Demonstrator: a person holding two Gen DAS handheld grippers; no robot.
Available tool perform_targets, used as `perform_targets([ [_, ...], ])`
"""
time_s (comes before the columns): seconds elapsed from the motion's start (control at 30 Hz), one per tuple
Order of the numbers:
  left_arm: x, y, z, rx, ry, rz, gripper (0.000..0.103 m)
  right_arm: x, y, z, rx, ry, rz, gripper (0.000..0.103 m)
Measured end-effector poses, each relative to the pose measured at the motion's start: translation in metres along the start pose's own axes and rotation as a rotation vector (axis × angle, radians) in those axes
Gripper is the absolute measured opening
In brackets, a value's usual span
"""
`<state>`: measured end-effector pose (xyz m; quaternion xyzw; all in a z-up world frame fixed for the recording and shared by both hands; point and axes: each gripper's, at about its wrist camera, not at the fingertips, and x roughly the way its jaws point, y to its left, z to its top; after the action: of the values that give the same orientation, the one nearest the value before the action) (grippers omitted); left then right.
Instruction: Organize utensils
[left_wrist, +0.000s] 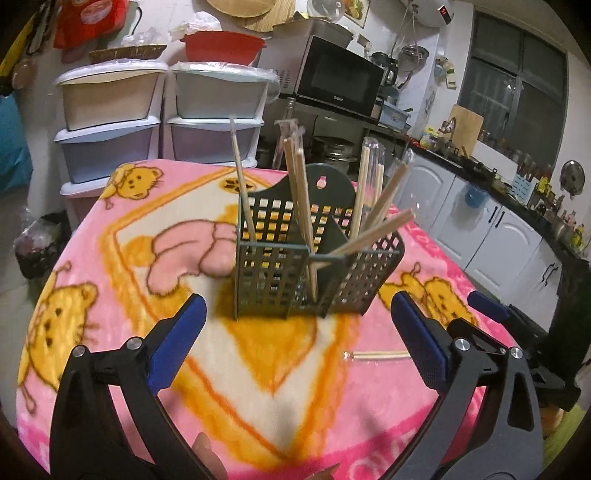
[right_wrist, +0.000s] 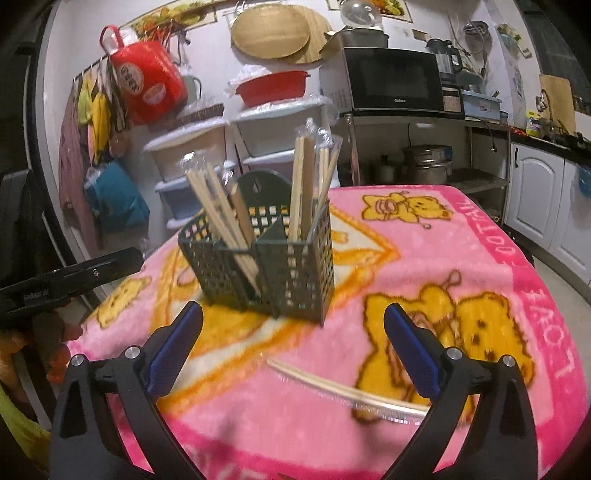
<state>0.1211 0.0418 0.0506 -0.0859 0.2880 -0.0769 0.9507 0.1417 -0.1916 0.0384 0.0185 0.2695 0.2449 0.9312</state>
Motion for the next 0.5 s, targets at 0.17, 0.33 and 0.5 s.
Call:
perform_targets([
  [0.17, 0.0, -0.003, -0.021, 0.004, -0.014, 0.025, 0.092, -0.002, 0.01, -0.013, -0.041, -0.002, -0.022, 0.096],
  [0.33, -0.002, -0.004, -0.04, 0.015, -0.051, 0.058, 0.092, -0.009, 0.017, -0.024, -0.068, -0.058, -0.055, 0.096],
  [0.5, -0.004, -0.003, -0.051, 0.02, -0.079, 0.07, 0.092, -0.017, 0.018, -0.033, -0.073, -0.112, -0.09, 0.096],
])
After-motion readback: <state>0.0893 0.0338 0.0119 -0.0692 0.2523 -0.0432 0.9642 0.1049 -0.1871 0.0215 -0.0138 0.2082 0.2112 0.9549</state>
